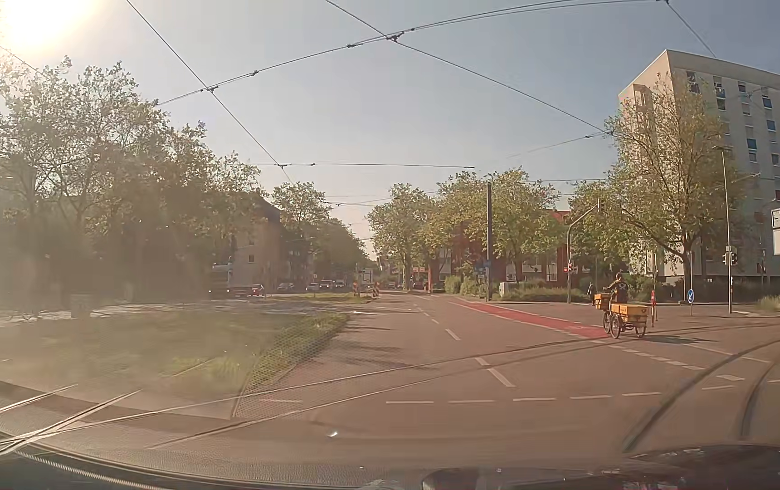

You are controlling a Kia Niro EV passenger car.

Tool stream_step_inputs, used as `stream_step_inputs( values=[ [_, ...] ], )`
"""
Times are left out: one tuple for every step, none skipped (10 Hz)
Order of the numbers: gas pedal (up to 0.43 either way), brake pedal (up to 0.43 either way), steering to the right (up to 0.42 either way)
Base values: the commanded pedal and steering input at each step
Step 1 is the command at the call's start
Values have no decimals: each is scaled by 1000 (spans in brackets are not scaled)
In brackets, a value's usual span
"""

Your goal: Follow the waypoints while adhering to traffic rules and regulations

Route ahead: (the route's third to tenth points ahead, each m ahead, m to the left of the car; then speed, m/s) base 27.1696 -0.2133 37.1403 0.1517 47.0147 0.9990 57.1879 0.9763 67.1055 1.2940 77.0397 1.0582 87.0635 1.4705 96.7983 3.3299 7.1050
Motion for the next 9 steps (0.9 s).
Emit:
stream_step_inputs(
  values=[
    [268, 0, -4],
    [260, 0, -4],
    [260, 0, -4],
    [260, 0, -4],
    [260, 0, -4],
    [248, 0, -4],
    [220, 0, -4],
    [220, 0, -4],
    [209, 0, -4]
  ],
)
